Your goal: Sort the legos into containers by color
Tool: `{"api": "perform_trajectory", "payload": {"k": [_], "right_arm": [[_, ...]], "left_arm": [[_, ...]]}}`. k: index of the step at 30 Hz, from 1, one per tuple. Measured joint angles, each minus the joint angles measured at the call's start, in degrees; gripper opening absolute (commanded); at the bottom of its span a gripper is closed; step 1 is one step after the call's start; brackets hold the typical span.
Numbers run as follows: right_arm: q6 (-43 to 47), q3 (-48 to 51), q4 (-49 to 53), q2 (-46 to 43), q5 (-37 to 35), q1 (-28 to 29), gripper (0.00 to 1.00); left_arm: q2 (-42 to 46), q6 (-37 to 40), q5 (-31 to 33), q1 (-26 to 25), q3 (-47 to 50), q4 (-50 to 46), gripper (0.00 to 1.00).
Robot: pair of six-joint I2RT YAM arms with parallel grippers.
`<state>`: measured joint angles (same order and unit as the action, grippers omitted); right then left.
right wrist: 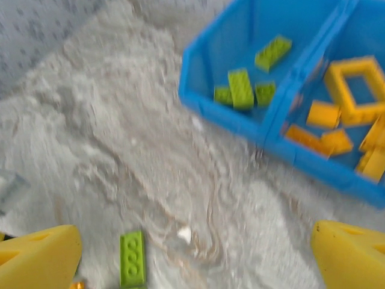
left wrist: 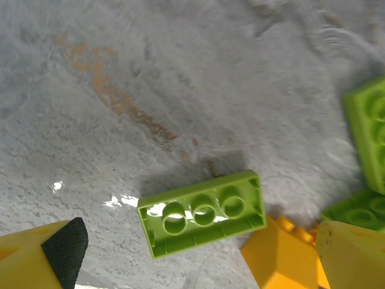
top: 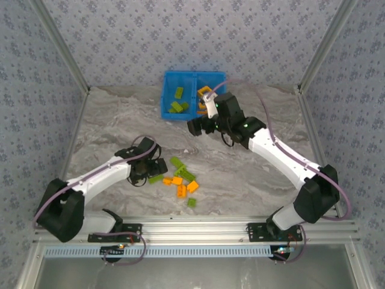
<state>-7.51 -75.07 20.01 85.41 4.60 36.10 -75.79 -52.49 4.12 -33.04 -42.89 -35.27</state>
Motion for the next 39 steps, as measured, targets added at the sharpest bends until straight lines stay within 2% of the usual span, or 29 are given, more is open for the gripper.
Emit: {"api": "perform_trajectory", "payload": {"k": [9,15,21,26,30,34,39], "right_arm": [[-3.58,8.04,2.36,-0.02,2.95,2.80,1.00],[-3.89,9.05,3.37,-0.35,2.16,5.33,1.00],[-3.87,9.01,3.39,-0.79,1.07,5.97,1.00],[-3.89,8.92,3.52,-0.79,0.20,6.08,1.00],[-4.09,8.92,3.74,-0.87,-0.55,6.25,1.00],[-4.68,8.92,3.82,-1.73,-1.90,6.56,1.00],[-5.86,8.92,3.78,-4.61,-5.05,6.60,1.00]], "left_arm": [[-6.08,-4.96,-0.35,-0.52,0.07,2.49,0.99],[-8.96,-5.75,0.46,-1.22,-0.57,1.46,0.78],[-10.54,-5.70,2.36,-1.84,-1.68,-0.87,0.62],[-10.69,-5.73,2.95,-2.38,-2.29,-1.62,0.51],[-10.29,-5.44,3.04,-2.43,-3.67,-2.71,0.49],[-9.05,-2.80,5.77,-2.64,-11.61,-5.09,0.48],[-12.70,4.09,11.87,-1.95,-29.49,-5.07,0.48]]}}
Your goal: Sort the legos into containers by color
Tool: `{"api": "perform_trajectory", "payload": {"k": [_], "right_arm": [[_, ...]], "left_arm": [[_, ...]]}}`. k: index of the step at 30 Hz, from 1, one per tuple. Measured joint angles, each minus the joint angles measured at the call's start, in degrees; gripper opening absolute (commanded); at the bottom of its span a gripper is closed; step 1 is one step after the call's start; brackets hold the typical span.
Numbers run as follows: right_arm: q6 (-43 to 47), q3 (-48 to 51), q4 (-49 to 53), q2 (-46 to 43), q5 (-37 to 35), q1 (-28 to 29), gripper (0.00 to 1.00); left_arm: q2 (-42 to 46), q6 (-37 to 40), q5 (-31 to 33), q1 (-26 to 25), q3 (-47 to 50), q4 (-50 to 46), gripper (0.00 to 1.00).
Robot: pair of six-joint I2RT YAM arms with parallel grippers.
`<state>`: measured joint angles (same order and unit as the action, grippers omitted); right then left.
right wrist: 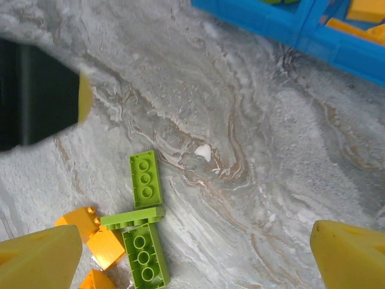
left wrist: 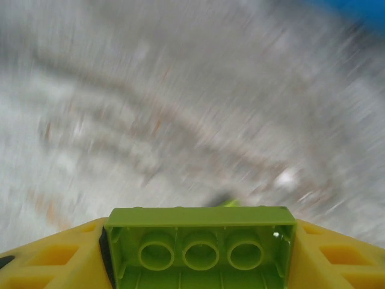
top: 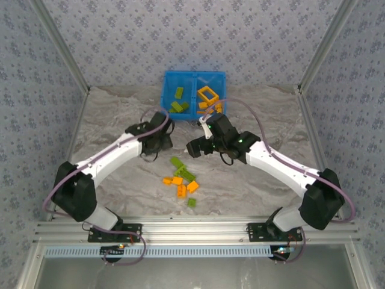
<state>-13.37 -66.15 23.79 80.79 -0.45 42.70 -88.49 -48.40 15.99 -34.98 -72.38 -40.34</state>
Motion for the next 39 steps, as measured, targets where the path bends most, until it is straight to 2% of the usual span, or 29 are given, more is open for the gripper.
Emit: {"api": "perform_trajectory", "payload": {"k": [4,8,16,19,23,30,33,39], "right_arm": [[-1.31,0.20,-0.09,-3.32,-2.25,-0.02,1.00],[-2.73,1.77,0.02,-6.67,-3.48,-0.02,1.00],[-5.33,5.92,0.42,-11.82,-4.74,0.00,1.00],[-5.73,6.25,0.92,-12.81,-4.79,0.00,1.00],[-5.95,6.27,1.11,-13.42,-4.81,0.00,1.00],[-6.67,6.29,1.31,-13.64,-4.79,0.00,1.00],[-6.80,6.29,1.33,-13.64,-4.81,0.00,1.00],[-6.80,6.29,1.36,-12.83,-4.98,0.04,1.00]], "left_arm": [[-9.73,7.02,3.61,2.21,-16.26,2.12,0.48],[-22.64,12.07,4.59,5.38,-32.11,4.42,0.48],[-50.25,16.52,3.76,10.19,-66.20,3.91,0.49],[-57.24,17.86,2.29,10.78,-74.55,3.65,0.51],[-60.72,18.43,-0.20,10.88,-77.59,3.63,0.60],[-60.87,18.67,-2.78,10.88,-78.34,3.74,0.77],[-60.46,18.18,-3.13,10.88,-78.34,3.04,0.87],[-55.91,16.61,-4.96,10.88,-78.23,-2.14,0.90]]}}
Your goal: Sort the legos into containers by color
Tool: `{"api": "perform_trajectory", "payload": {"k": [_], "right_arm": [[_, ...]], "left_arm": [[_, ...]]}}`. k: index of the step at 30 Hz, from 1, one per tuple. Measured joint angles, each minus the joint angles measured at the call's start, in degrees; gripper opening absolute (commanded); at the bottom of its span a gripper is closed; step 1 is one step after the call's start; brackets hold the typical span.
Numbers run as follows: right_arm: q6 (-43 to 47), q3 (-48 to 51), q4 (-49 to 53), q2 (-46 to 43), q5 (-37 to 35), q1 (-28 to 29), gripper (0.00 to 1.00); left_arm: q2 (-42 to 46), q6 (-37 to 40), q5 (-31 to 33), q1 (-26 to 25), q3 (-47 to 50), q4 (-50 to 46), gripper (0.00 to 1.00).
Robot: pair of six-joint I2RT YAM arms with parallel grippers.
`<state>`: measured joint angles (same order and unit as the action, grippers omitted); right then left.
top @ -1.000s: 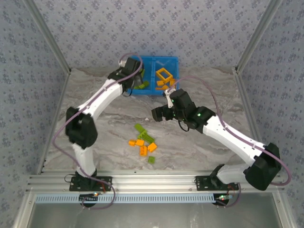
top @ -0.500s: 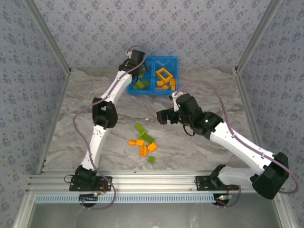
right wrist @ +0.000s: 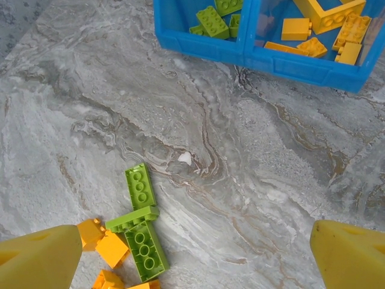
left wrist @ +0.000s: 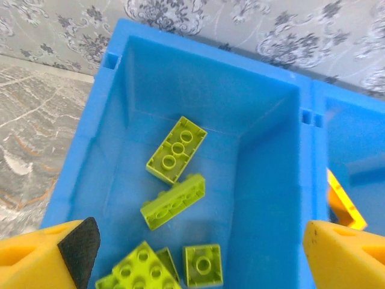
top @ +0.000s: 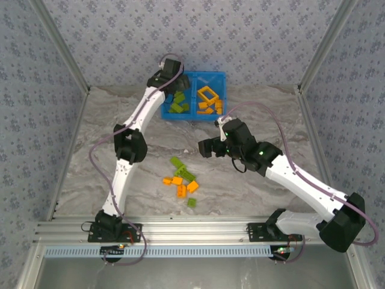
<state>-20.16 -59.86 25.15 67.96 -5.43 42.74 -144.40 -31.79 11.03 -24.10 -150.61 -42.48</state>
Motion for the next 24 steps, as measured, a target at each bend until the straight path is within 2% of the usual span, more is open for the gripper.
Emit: {"api": "perform_trajectory", "payload": {"k": [2,5,9,14,18,24], "right_arm": [[0.02,0.00,0.09,0.92,-0.15,0.20,1.00],[0.61,0.00,0.50,2.69,-0.02,1.49,1.00],[3.63,-0.35,1.20,7.37,1.31,5.73,1.00],[8.13,-2.78,2.78,18.95,3.98,9.57,1.00],[11.10,-4.81,3.56,27.91,4.96,9.46,0.92],[14.29,-11.56,4.81,38.34,8.00,9.09,0.81]], "left_arm": [[3.82,-0.68,-0.87,0.00,1.42,-1.64,0.90],[14.36,-1.09,-1.90,0.00,9.92,-2.80,0.91],[33.62,-0.70,-3.37,-0.02,29.00,-0.37,0.92],[56.92,2.03,-4.44,-0.02,56.74,6.23,0.97],[66.95,4.76,-4.35,-0.02,72.70,7.39,0.99],[72.61,6.49,-4.35,-0.02,87.30,6.32,0.99]]}}
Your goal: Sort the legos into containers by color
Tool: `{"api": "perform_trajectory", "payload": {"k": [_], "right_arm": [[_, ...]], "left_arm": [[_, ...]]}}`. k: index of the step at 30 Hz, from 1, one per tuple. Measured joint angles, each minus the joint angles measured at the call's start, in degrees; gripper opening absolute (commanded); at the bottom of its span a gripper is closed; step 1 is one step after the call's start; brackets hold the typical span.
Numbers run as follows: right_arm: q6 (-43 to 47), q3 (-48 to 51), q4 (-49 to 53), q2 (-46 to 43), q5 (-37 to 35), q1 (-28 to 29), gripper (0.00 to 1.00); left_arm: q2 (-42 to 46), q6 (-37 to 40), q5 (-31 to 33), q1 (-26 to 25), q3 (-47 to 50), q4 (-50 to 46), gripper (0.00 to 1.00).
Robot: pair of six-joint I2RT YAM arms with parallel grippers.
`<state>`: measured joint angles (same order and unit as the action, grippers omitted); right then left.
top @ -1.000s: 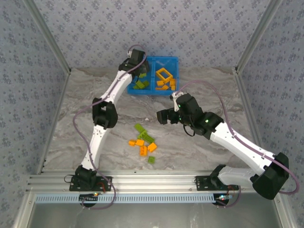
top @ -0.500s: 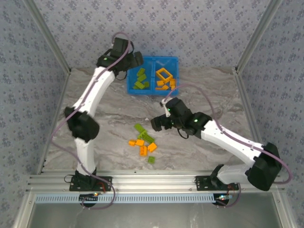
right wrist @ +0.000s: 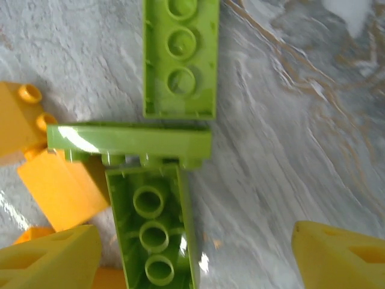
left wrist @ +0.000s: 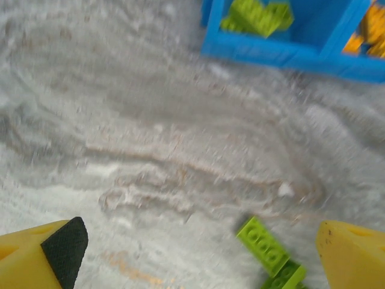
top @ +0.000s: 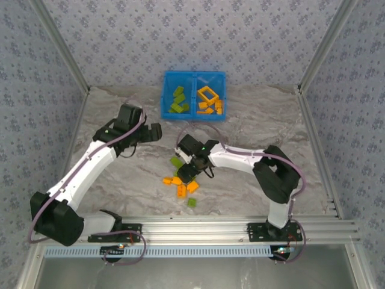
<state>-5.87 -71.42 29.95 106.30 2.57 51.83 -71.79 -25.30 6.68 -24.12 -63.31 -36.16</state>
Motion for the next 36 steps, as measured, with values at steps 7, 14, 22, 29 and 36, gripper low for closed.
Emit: {"api": "perform_trajectory", "payload": {"k": [7,14,22,29,36], "right_arm": [[1.77,-2.05,0.28,3.96,2.27,0.00,0.62],[1.25,-2.16,0.28,4.98,0.59,-0.55,0.33],[-2.45,0.66,-0.48,-5.14,-3.67,-0.87,0.28],[-3.56,-6.95,-8.59,-13.29,-11.19,-2.36,0.28],[-3.80,-33.42,-11.87,7.63,-13.81,-9.38,0.29]], "left_arm": [[3.15,-0.20,-0.04,0.00,6.08,-0.22,0.99],[4.00,-0.26,0.00,0.00,6.16,0.59,0.99],[7.21,-0.63,-0.11,0.00,6.34,2.27,0.99],[19.91,-0.68,-2.86,0.00,12.66,10.08,0.99],[26.08,-1.20,-3.06,0.00,14.29,10.67,0.99]]}}
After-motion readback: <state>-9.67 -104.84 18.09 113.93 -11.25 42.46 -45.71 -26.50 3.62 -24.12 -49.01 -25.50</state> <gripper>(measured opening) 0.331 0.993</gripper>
